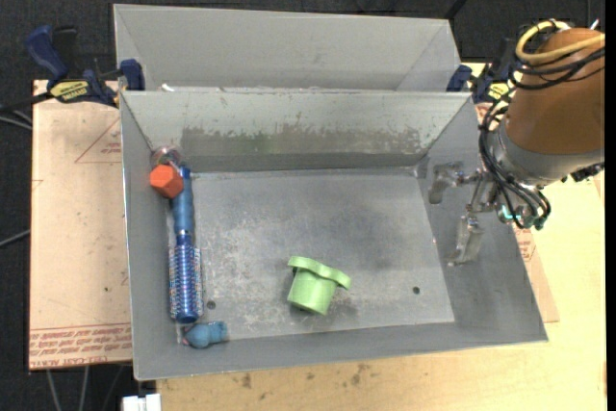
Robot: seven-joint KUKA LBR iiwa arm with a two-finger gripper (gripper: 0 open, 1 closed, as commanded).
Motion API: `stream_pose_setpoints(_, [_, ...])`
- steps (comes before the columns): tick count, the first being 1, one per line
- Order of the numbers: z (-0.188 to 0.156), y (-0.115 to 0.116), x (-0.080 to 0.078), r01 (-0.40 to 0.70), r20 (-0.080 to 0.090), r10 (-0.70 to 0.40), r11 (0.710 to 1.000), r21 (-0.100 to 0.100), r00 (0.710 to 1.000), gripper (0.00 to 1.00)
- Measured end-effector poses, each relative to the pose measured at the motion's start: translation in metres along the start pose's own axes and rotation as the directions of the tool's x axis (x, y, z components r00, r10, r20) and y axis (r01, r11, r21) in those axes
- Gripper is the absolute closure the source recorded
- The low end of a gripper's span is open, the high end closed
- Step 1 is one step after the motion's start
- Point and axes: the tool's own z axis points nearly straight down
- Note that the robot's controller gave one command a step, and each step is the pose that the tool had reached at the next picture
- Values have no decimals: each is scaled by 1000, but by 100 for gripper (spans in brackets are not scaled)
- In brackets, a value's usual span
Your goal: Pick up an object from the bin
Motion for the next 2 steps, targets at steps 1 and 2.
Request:
stream_pose_setpoints(1, [64, 53, 56, 94, -4, -94, 996, -3, 996, 0])
stream_pose_setpoints(2, [67, 22, 32, 231, 8, -231, 973, 3, 973, 0])
